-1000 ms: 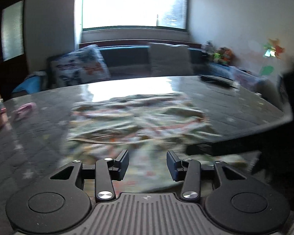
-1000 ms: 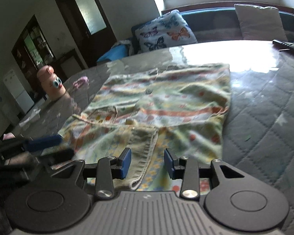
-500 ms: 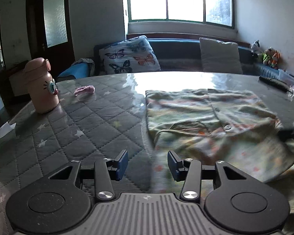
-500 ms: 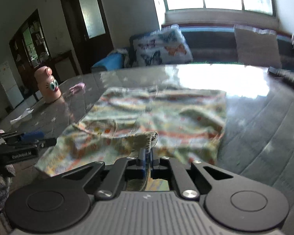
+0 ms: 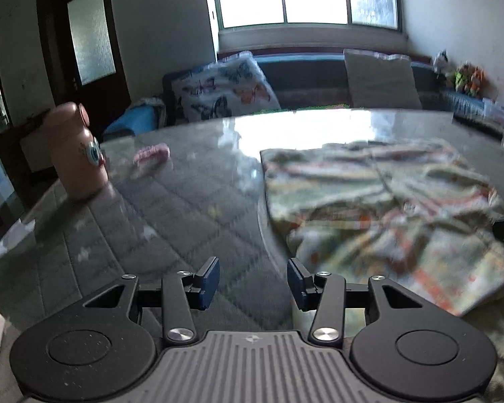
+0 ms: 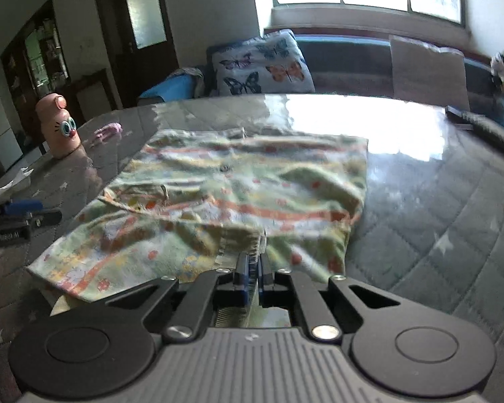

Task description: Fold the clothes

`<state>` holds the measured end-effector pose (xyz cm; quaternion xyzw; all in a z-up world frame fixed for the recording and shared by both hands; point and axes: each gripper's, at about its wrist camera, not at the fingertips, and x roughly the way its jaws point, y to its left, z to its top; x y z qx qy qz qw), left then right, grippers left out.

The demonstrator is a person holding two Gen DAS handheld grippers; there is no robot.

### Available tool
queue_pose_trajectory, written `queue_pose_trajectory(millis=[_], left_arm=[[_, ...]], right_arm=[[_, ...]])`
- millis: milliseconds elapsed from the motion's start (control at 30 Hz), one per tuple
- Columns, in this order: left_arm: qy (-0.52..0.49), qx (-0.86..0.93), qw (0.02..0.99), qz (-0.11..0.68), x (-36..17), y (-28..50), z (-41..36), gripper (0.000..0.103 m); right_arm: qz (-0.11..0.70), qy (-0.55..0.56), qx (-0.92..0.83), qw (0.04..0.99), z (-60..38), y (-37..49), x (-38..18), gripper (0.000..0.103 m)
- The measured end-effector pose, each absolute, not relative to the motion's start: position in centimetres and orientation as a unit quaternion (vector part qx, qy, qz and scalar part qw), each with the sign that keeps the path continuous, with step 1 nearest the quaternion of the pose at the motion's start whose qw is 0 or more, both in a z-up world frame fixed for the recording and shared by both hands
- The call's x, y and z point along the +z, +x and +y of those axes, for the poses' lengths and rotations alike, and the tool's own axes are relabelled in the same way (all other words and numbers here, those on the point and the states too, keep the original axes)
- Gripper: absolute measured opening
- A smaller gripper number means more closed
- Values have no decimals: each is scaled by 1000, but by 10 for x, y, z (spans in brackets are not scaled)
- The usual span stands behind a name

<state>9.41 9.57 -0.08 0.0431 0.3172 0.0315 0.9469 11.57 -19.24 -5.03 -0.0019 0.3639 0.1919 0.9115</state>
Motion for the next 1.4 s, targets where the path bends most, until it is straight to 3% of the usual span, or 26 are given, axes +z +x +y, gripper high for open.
queue_pose_trajectory(millis=[567,733,800,1167,1400], left_arm=[[113,-46,933,338,-24,130,49,45],[146,-50,933,324,-26,111,50,45],[158,-63,934,313,-23,98,50,45],[314,-146,904,250,-36,12,20,47],[346,-202,893,206,-44,-6,-5,47]], right_arm=[[344,-39,253,903,-170,124,-50,12],[351,-82,271,893,-170,107,-57,14],[343,-104,277,891,-170,96,-56,21],[335,-138,294,884,-182,57,-50,22],[334,-152,289,884,-194,44,-44,36]])
